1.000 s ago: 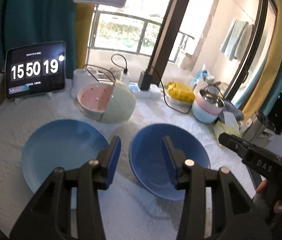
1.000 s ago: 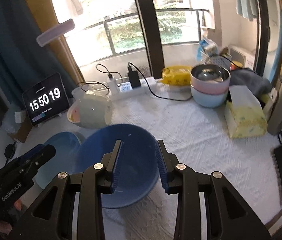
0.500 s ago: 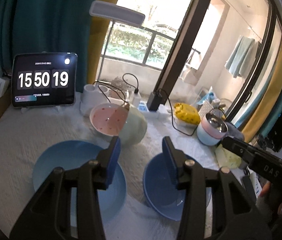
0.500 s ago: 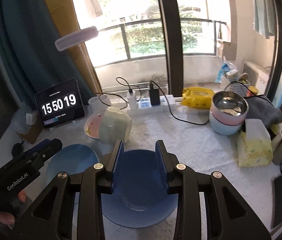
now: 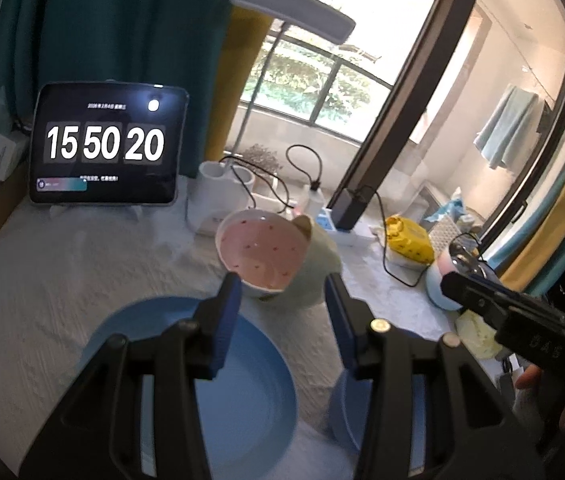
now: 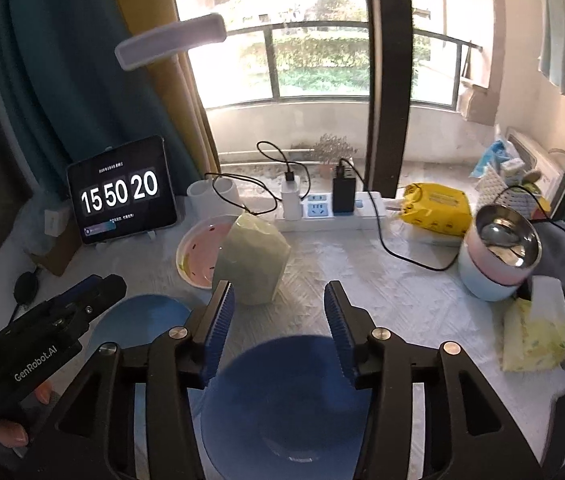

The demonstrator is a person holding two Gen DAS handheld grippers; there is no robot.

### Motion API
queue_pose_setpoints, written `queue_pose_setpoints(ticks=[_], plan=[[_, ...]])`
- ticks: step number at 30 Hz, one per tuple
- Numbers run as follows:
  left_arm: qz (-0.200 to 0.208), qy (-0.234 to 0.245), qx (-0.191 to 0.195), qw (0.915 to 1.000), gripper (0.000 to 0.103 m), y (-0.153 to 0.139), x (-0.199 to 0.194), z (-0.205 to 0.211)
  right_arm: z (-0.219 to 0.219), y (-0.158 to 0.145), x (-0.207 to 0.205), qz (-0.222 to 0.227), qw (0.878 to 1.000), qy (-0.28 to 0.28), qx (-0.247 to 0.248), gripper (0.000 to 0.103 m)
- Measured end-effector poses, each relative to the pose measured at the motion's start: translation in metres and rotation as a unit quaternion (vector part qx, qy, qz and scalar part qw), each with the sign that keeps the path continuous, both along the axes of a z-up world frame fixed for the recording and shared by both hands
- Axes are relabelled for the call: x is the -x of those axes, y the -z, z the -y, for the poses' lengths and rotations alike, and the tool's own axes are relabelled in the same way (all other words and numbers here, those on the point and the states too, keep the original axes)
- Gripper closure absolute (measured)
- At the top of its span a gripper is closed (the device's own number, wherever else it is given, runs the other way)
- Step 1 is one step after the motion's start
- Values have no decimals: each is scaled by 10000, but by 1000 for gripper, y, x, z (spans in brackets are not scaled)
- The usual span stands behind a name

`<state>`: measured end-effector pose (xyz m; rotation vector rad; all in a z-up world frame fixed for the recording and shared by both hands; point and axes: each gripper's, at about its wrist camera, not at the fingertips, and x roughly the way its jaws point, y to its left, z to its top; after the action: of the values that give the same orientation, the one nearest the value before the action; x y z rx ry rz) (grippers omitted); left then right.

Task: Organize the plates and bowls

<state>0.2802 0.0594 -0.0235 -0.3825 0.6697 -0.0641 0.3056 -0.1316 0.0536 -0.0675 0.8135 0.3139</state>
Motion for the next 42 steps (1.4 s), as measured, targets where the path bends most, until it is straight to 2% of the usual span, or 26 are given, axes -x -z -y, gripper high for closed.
queue_pose_setpoints(ticks=[6,15,21,26,42], plan=[[-102,-71,121,9998,58,13,-16,-13,-30,15,-31,-172,9996,-120,197,54],[-359,-56,279,9990,58,33,-43,-22,-78,55,-81,-602,9965,-311,500,54],[-554,-66,331,9979,58,47,-59,-22,-91,78,-109,-766,9946,-203,664,54],[-662,-82,318,9973,58,54,-70,-22,-90,86,-122,-739,9939,-85,811,52],[-911,35,-130,9958,58,61,-92,10,-31,99,-125,-1085,9934,82,371,52]])
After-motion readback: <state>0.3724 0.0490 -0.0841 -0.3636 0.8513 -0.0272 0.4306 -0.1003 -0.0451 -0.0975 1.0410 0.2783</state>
